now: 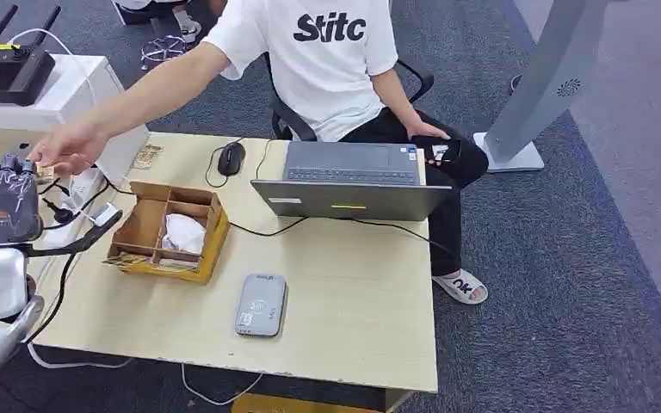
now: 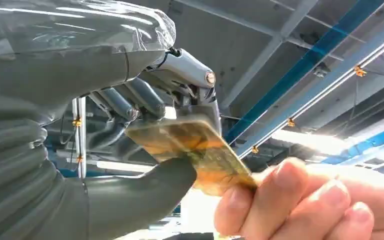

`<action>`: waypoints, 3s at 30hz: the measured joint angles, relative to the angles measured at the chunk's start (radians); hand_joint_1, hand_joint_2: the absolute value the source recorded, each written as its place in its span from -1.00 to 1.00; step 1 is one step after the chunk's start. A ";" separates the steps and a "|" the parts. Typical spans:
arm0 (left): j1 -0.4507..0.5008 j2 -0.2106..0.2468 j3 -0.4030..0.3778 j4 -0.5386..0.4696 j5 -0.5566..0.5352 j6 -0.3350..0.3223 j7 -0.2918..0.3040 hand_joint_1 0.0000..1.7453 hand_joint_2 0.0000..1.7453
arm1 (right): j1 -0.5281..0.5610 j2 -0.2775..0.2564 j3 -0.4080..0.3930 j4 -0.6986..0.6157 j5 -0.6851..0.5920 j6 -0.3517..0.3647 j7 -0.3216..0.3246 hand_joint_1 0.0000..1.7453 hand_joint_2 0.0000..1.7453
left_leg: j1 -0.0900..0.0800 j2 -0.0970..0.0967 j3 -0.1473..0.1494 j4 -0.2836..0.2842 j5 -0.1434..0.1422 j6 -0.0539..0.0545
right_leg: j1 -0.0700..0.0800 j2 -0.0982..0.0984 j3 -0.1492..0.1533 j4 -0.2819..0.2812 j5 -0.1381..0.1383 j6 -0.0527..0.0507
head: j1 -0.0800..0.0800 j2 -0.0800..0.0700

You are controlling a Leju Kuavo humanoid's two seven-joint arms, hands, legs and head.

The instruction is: Pass the card to the sensor for recognition and then transmit it.

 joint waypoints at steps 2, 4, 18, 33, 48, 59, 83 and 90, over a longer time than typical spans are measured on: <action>-0.009 -0.012 -0.005 0.006 0.000 0.019 0.008 -1.00 -1.00 | 0.000 0.000 0.000 0.000 0.000 0.000 -0.009 -1.00 1.00 | 0.000 -0.001 0.000 0.000 0.000 0.000 | 0.000 -0.002 0.000 0.000 0.000 0.000 | 0.000 0.000; -0.013 -0.022 -0.010 0.007 0.000 0.033 0.023 -1.00 -1.00 | -0.002 0.000 0.000 0.000 0.000 0.000 -0.012 -1.00 1.00 | 0.000 -0.002 -0.001 0.000 0.000 0.000 | 0.000 -0.003 0.001 0.000 0.000 0.000 | 0.000 0.000; 0.051 -0.105 0.071 -0.098 0.000 0.062 -0.183 -1.00 1.00 | 0.004 0.000 -0.002 0.000 0.000 0.002 -0.011 -1.00 1.00 | 0.000 -0.002 0.000 0.000 0.001 0.000 | 0.000 -0.003 0.001 0.000 0.000 0.000 | 0.001 0.000; 0.388 -0.328 0.140 -0.496 0.015 0.022 -0.246 -1.00 1.00 | 0.022 0.022 -0.053 -0.004 0.000 0.015 0.001 -1.00 1.00 | -0.001 -0.003 -0.001 0.000 0.000 0.001 | -0.002 -0.005 0.002 -0.001 0.000 0.001 | 0.000 0.000; 0.691 -0.551 0.296 -0.740 0.184 0.147 -0.344 -1.00 1.00 | 0.046 0.085 -0.126 -0.064 0.000 0.016 0.012 -1.00 1.00 | -0.001 -0.005 -0.002 0.000 -0.002 0.003 | -0.002 -0.007 0.002 -0.001 -0.002 0.002 | 0.000 0.000; 0.714 -0.549 0.351 -0.740 0.251 -0.070 -0.321 -1.00 1.00 | 0.046 0.093 -0.133 -0.079 0.000 0.033 0.009 -1.00 1.00 | -0.001 -0.006 -0.001 0.000 -0.002 0.004 | -0.002 -0.007 0.003 -0.001 -0.002 0.002 | 0.000 0.000; 0.589 -0.322 0.371 -0.552 0.333 -0.303 -0.545 -1.00 1.00 | 0.030 0.056 -0.087 -0.053 0.000 0.033 0.000 -1.00 1.00 | -0.001 -0.007 -0.001 0.000 -0.001 0.003 | -0.001 -0.009 0.003 -0.001 -0.002 0.002 | 0.000 0.000; 0.560 -0.271 0.369 -0.496 0.347 -0.318 -0.586 -1.00 1.00 | 0.021 0.039 -0.058 -0.037 0.000 0.032 0.000 -1.00 1.00 | -0.001 -0.007 -0.001 0.000 -0.001 0.003 | -0.001 -0.009 0.003 -0.001 -0.002 0.002 | 0.000 0.000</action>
